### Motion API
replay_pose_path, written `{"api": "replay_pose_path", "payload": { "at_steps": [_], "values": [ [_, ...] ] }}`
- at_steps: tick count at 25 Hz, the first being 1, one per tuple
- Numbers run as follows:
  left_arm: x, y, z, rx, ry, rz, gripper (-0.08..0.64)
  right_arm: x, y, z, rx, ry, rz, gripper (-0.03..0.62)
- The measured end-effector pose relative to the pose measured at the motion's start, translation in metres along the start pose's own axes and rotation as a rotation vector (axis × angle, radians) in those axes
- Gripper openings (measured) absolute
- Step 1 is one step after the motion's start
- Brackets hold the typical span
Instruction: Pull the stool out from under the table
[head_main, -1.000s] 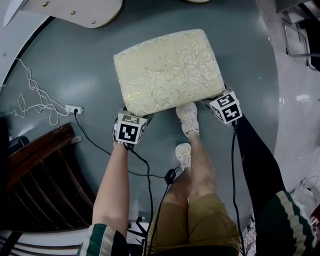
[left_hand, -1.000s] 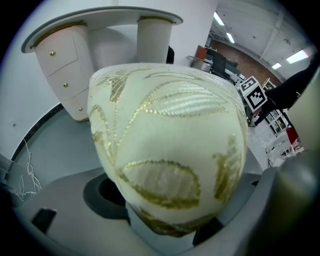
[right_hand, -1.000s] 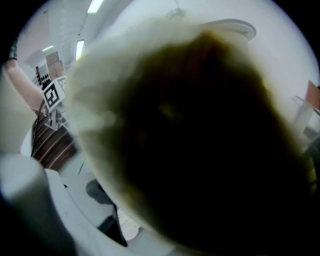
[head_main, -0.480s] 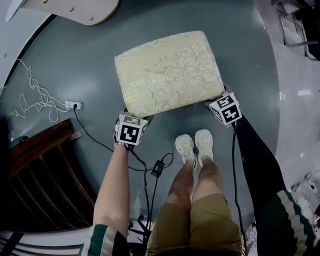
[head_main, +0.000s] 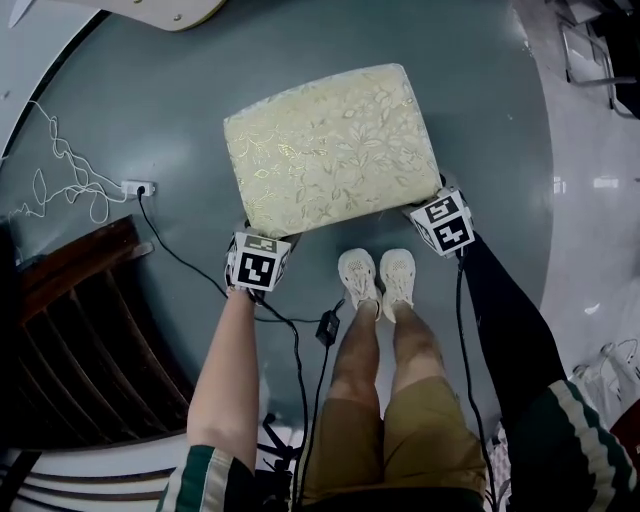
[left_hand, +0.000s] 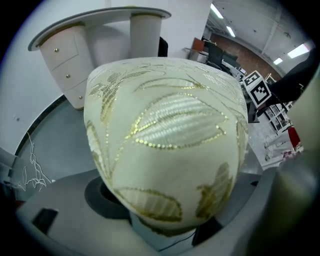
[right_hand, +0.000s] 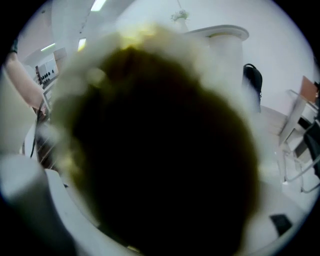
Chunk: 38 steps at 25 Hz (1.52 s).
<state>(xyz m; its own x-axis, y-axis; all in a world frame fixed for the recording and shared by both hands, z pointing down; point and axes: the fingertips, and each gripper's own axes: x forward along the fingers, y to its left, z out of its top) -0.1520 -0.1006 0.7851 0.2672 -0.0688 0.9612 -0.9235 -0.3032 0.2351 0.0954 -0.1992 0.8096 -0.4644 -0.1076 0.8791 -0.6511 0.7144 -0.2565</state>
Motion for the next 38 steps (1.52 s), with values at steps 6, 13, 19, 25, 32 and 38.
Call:
{"api": "replay_pose_path", "payload": {
  "at_steps": [6,13,19,25,32,38],
  "values": [
    [-0.001,-0.005,-0.002,-0.012,0.063,-0.019,0.390,-0.002,-0.002,-0.001,0.018,0.037,0.024,0.446],
    [-0.004,-0.005,-0.002,-0.009,0.088,-0.031,0.387,-0.008,0.000,-0.002,0.029,0.070,0.047,0.443],
    [0.000,-0.003,-0.005,0.029,0.115,-0.032,0.379,-0.011,0.001,-0.004,0.032,0.092,0.054,0.442],
    [0.005,-0.008,-0.010,0.007,0.126,-0.034,0.377,-0.010,-0.001,-0.011,0.029,0.125,0.065,0.440],
    [0.004,-0.004,-0.008,0.035,0.148,-0.050,0.377,-0.015,0.004,-0.010,0.053,0.200,0.137,0.446],
    [0.006,0.002,-0.007,0.045,0.141,-0.030,0.377,-0.013,0.011,-0.010,0.062,0.214,0.164,0.493]
  ]
}}
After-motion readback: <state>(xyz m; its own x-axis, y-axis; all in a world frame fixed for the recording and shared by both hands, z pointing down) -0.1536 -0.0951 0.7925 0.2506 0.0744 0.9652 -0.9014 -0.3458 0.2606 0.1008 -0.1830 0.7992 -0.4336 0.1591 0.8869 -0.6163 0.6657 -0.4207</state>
